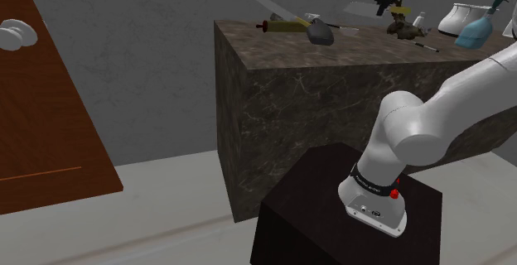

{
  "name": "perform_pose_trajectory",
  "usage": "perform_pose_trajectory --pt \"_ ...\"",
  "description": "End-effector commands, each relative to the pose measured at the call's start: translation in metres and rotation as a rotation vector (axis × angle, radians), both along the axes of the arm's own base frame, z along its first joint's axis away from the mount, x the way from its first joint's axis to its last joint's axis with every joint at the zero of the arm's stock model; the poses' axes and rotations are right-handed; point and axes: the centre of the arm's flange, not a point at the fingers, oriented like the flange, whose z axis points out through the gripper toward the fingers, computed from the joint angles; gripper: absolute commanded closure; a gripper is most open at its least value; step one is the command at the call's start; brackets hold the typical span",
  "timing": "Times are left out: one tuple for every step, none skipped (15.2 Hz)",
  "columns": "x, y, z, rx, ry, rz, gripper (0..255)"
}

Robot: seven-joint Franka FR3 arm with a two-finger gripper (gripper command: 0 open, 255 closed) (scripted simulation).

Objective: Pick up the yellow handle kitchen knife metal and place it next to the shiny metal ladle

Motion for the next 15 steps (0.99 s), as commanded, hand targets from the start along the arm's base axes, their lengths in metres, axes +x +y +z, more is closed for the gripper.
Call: perform_pose_trajectory --pt "-0.007 -0.026 0.001 -0.001 0.001 0.001 255" --pt "-0.011 -0.039 0.001 -0.001 0.001 0.001 255" --pt "-0.015 -0.052 0.002 -0.001 0.001 0.001 255" --pt "-0.018 -0.065 0.002 -0.001 0.001 0.001 255" --pt "-0.022 -0.077 0.002 -0.001 0.001 0.001 255" --pt "-0.025 -0.09 0.002 -0.001 0.001 0.001 255" --pt "-0.029 -0.103 0.002 -0.001 0.001 0.001 255" --pt "-0.032 -0.115 0.002 -0.001 0.001 0.001 255" --pt "-0.036 -0.128 0.002 -0.001 0.001 0.001 255" --pt "-0.039 -0.141 0.002 -0.001 0.001 0.001 255" --pt "-0.044 -0.158 0.002 -0.001 0.001 0.001 255" --pt "-0.044 -0.158 -0.003 -0.001 0.001 0.001 255" --pt "-0.044 -0.158 -0.009 -0.001 0.001 0.001 255" --pt "-0.044 -0.158 -0.014 -0.001 0.001 0.001 255" --pt "-0.044 -0.158 -0.019 -0.001 0.001 0.001 255"
